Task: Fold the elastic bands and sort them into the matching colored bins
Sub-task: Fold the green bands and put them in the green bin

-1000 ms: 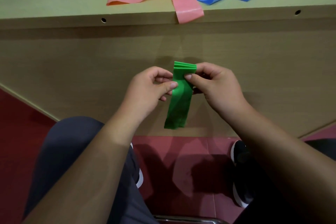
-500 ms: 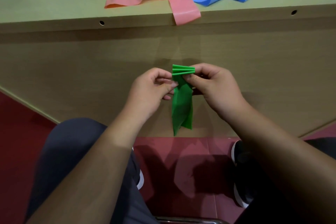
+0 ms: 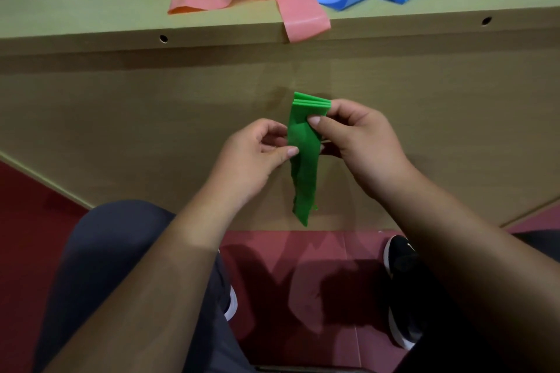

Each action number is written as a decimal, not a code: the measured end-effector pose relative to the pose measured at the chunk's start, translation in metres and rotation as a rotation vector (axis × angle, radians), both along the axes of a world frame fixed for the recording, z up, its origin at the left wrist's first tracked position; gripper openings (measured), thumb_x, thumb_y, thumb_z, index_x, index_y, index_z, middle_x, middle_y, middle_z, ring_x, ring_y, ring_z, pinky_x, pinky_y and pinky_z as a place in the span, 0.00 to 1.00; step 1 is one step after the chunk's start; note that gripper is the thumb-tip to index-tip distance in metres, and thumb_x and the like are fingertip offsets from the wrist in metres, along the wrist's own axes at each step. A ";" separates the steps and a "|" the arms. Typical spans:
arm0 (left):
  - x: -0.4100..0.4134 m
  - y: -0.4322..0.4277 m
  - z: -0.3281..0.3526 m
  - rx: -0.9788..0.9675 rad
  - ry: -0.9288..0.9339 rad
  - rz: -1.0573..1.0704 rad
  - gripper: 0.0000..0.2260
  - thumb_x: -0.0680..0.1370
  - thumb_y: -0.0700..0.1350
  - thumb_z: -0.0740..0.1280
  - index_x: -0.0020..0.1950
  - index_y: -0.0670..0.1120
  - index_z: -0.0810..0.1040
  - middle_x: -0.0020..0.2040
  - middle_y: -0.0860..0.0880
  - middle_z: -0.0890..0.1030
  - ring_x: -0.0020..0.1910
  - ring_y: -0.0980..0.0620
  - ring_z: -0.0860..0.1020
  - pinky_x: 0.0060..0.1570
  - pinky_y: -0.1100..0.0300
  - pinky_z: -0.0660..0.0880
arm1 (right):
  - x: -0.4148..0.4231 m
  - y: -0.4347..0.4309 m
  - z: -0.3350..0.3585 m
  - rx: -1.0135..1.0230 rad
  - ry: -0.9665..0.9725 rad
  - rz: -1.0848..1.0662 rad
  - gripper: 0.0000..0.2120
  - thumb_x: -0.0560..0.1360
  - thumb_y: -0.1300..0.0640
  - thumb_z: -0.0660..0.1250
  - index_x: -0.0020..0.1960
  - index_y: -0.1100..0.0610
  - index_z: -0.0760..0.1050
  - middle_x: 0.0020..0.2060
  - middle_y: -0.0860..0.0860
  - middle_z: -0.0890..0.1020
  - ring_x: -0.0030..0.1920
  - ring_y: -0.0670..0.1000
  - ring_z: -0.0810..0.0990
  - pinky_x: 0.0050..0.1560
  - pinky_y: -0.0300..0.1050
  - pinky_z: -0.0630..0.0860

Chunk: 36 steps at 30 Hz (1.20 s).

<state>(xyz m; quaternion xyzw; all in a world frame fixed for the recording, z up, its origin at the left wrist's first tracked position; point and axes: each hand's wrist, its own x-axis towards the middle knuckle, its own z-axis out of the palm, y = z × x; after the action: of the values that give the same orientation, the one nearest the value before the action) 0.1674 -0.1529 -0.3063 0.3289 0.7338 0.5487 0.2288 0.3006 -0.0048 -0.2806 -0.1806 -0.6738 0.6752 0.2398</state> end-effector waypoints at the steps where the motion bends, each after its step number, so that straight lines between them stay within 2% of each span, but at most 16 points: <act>1: 0.001 0.000 0.001 -0.002 0.006 -0.005 0.11 0.73 0.45 0.78 0.53 0.55 0.83 0.47 0.51 0.84 0.45 0.52 0.83 0.50 0.52 0.80 | 0.000 0.000 0.001 -0.004 0.005 -0.001 0.05 0.82 0.64 0.69 0.55 0.63 0.83 0.50 0.70 0.84 0.46 0.61 0.81 0.53 0.61 0.82; 4: 0.004 0.001 0.004 0.001 0.020 -0.046 0.08 0.75 0.45 0.77 0.52 0.55 0.85 0.45 0.49 0.85 0.42 0.50 0.79 0.46 0.53 0.77 | 0.001 0.003 0.006 -0.002 0.011 -0.010 0.05 0.82 0.64 0.70 0.55 0.66 0.82 0.50 0.71 0.83 0.46 0.60 0.80 0.50 0.58 0.79; 6: 0.005 0.001 0.007 0.005 0.020 -0.064 0.07 0.78 0.41 0.77 0.50 0.53 0.85 0.41 0.54 0.84 0.40 0.55 0.78 0.44 0.56 0.75 | 0.003 0.004 0.011 0.005 0.013 -0.027 0.06 0.82 0.63 0.70 0.55 0.67 0.82 0.50 0.72 0.83 0.45 0.60 0.79 0.50 0.57 0.79; 9: 0.008 0.001 0.014 -0.001 0.059 -0.071 0.04 0.78 0.44 0.77 0.45 0.49 0.84 0.35 0.57 0.79 0.36 0.56 0.75 0.42 0.55 0.72 | 0.008 0.006 0.022 0.009 0.016 -0.058 0.07 0.82 0.63 0.70 0.56 0.66 0.83 0.50 0.69 0.85 0.45 0.59 0.81 0.51 0.64 0.82; 11: 0.013 0.001 0.022 0.038 0.090 -0.082 0.05 0.78 0.46 0.77 0.45 0.50 0.84 0.37 0.57 0.80 0.37 0.57 0.75 0.42 0.56 0.72 | 0.013 0.008 0.029 0.014 0.025 -0.062 0.04 0.81 0.64 0.71 0.54 0.63 0.84 0.47 0.65 0.86 0.44 0.58 0.82 0.52 0.64 0.83; 13: 0.017 0.002 0.036 0.109 0.110 -0.080 0.03 0.79 0.47 0.77 0.49 0.52 0.85 0.42 0.57 0.84 0.42 0.58 0.79 0.47 0.56 0.76 | 0.018 0.008 0.037 0.024 0.037 -0.046 0.04 0.81 0.64 0.71 0.52 0.60 0.85 0.45 0.61 0.87 0.43 0.57 0.83 0.51 0.59 0.82; 15: 0.022 0.006 0.052 0.197 0.128 -0.071 0.05 0.79 0.46 0.75 0.55 0.52 0.84 0.48 0.55 0.85 0.47 0.58 0.81 0.51 0.57 0.79 | 0.024 0.008 0.044 0.044 0.049 -0.025 0.04 0.81 0.64 0.72 0.53 0.60 0.85 0.47 0.62 0.88 0.44 0.56 0.84 0.50 0.57 0.82; 17: 0.027 0.010 0.070 0.298 0.107 -0.060 0.07 0.80 0.41 0.74 0.58 0.47 0.83 0.48 0.52 0.85 0.47 0.57 0.81 0.49 0.58 0.80 | 0.030 0.007 0.053 0.072 0.063 -0.013 0.05 0.81 0.64 0.72 0.55 0.61 0.85 0.48 0.61 0.88 0.45 0.54 0.86 0.49 0.54 0.83; 20: 0.037 0.017 0.092 0.356 0.107 -0.039 0.06 0.81 0.36 0.72 0.57 0.43 0.83 0.46 0.48 0.84 0.45 0.57 0.81 0.43 0.62 0.80 | 0.037 0.006 0.064 0.100 0.099 -0.020 0.06 0.80 0.65 0.72 0.56 0.61 0.85 0.46 0.59 0.89 0.44 0.52 0.87 0.47 0.50 0.84; 24: 0.050 0.028 0.110 0.397 0.066 -0.025 0.04 0.82 0.36 0.70 0.56 0.40 0.83 0.46 0.44 0.85 0.43 0.52 0.82 0.40 0.59 0.81 | 0.044 0.009 0.076 0.109 0.147 -0.060 0.06 0.81 0.64 0.73 0.57 0.61 0.85 0.48 0.63 0.88 0.46 0.56 0.87 0.52 0.64 0.84; 26: 0.057 0.034 0.118 0.420 0.027 -0.028 0.05 0.82 0.36 0.70 0.57 0.37 0.83 0.47 0.43 0.85 0.43 0.51 0.83 0.38 0.59 0.80 | 0.047 0.013 0.081 0.114 0.171 -0.102 0.04 0.81 0.62 0.73 0.55 0.61 0.85 0.48 0.64 0.87 0.45 0.56 0.85 0.51 0.67 0.83; 31: 0.066 0.051 0.139 0.385 0.039 -0.039 0.04 0.82 0.37 0.70 0.56 0.40 0.82 0.46 0.43 0.84 0.42 0.50 0.83 0.36 0.58 0.80 | 0.054 0.023 0.092 0.089 0.232 -0.170 0.05 0.80 0.61 0.73 0.55 0.61 0.85 0.48 0.66 0.86 0.46 0.59 0.84 0.51 0.75 0.80; 34: 0.065 0.065 0.157 0.362 0.126 -0.062 0.03 0.83 0.39 0.70 0.56 0.44 0.82 0.48 0.43 0.84 0.43 0.49 0.82 0.38 0.56 0.81 | 0.060 0.033 0.099 0.080 0.245 -0.211 0.04 0.81 0.61 0.73 0.54 0.60 0.85 0.48 0.66 0.86 0.45 0.58 0.84 0.48 0.71 0.82; 36: 0.064 0.077 0.170 0.345 0.187 -0.062 0.05 0.83 0.37 0.69 0.56 0.44 0.83 0.46 0.48 0.84 0.42 0.53 0.82 0.39 0.59 0.81 | 0.063 0.041 0.101 0.075 0.244 -0.246 0.03 0.81 0.61 0.73 0.51 0.59 0.85 0.47 0.67 0.85 0.43 0.56 0.82 0.45 0.62 0.81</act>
<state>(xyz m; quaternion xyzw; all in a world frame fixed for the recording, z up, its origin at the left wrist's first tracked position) 0.2318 -0.0756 -0.1363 0.4355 0.6364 0.6259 0.1167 0.3639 0.0360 -0.1799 -0.1693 -0.6372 0.6321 0.4072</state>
